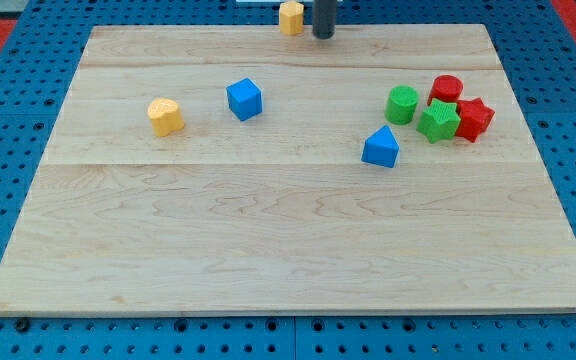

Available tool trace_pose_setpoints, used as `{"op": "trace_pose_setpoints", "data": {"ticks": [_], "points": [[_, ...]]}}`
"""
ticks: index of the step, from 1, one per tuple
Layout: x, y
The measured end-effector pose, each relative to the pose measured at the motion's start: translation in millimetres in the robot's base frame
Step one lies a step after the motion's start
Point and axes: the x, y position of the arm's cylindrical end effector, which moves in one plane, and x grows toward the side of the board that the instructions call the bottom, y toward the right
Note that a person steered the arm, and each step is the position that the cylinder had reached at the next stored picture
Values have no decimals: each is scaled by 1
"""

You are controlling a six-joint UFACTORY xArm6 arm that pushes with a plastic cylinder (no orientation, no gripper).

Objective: Place the yellow heart and blue cube together at the bottom left

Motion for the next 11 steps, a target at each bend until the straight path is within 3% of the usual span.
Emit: {"op": "trace_pose_setpoints", "data": {"ticks": [1, 2, 3, 4, 5, 6, 9, 10, 11], "points": [[99, -41], [144, -135], [130, -152], [101, -85], [83, -115], [83, -183], [62, -209], [71, -245], [97, -225]]}}
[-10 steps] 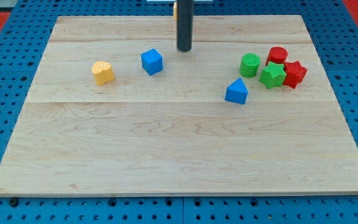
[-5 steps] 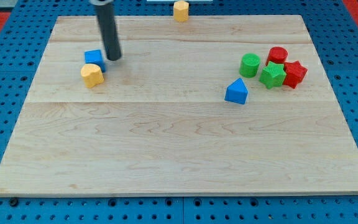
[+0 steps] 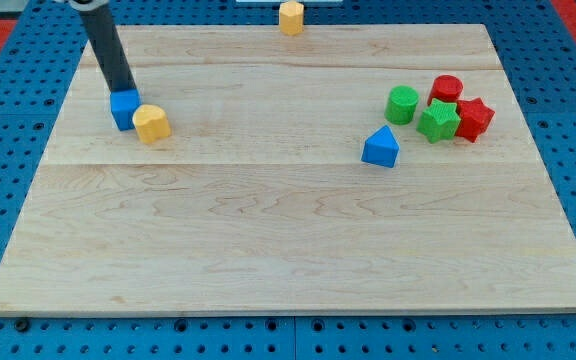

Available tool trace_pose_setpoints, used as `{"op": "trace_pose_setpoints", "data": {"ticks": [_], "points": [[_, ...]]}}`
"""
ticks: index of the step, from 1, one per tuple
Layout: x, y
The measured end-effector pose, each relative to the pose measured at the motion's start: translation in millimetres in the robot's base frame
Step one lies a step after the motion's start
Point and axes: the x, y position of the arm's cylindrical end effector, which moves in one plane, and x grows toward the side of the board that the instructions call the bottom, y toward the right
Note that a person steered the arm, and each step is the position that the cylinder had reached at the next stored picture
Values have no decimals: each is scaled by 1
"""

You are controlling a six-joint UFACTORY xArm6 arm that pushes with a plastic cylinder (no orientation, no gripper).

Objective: Place the yellow heart and blue cube together at the bottom left

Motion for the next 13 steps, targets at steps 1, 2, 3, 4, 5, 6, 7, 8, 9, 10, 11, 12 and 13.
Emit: {"op": "trace_pose_setpoints", "data": {"ticks": [1, 2, 3, 4, 5, 6, 7, 8, 9, 10, 11, 12, 13], "points": [[6, 33], [27, 39], [75, 20], [127, 2], [120, 29], [114, 54], [158, 60], [191, 9], [172, 23], [79, 75], [27, 49], [20, 5], [28, -28]]}}
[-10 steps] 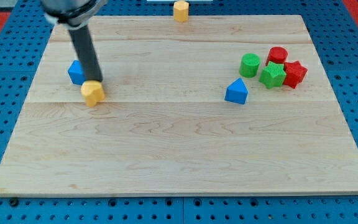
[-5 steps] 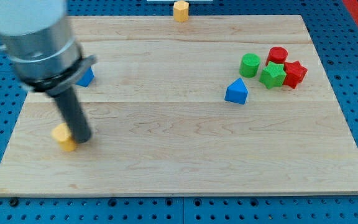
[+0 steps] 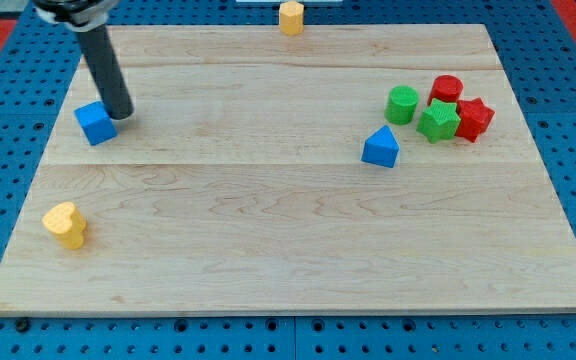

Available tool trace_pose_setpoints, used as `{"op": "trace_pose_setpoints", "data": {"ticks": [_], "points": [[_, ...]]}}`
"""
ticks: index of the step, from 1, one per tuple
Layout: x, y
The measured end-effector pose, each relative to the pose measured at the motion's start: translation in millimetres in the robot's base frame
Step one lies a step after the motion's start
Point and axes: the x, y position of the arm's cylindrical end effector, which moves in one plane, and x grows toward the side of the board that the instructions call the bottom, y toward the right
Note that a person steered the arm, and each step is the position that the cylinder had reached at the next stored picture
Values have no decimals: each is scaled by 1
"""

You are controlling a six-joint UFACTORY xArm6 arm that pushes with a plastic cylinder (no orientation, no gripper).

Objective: Place the yellow heart and blue cube together at the bottom left

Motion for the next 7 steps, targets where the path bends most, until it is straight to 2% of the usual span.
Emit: {"op": "trace_pose_setpoints", "data": {"ticks": [1, 2, 3, 5, 7], "points": [[-8, -48], [0, -59], [16, -25], [76, -16], [60, 5]]}}
